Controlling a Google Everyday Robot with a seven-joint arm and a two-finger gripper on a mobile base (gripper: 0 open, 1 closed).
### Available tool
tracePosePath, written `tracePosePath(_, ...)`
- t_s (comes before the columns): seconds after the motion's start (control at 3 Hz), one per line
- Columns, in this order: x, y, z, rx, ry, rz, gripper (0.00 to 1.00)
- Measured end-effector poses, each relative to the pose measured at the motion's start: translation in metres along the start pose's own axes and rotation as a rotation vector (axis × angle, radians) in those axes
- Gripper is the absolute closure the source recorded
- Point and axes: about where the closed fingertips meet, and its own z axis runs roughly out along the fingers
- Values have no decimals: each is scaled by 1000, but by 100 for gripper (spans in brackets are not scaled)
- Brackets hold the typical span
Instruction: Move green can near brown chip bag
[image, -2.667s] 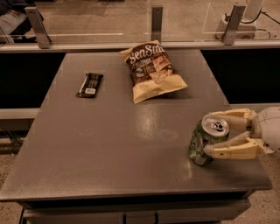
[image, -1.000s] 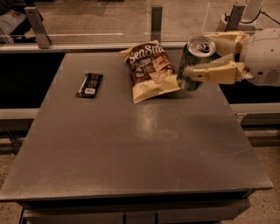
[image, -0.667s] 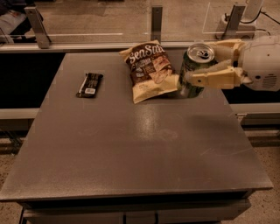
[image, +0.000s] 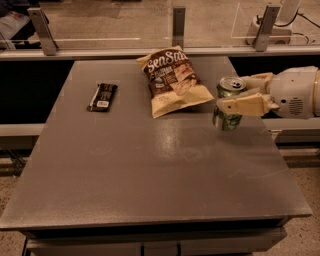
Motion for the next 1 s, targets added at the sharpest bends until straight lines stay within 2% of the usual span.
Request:
tracePosePath(0.33,16,-19,10,42,-24,63,100)
tracePosePath(0.67,29,-35,23,85,-69,99,82)
tracePosePath(1.0,35,-48,34,110,-97,112,58)
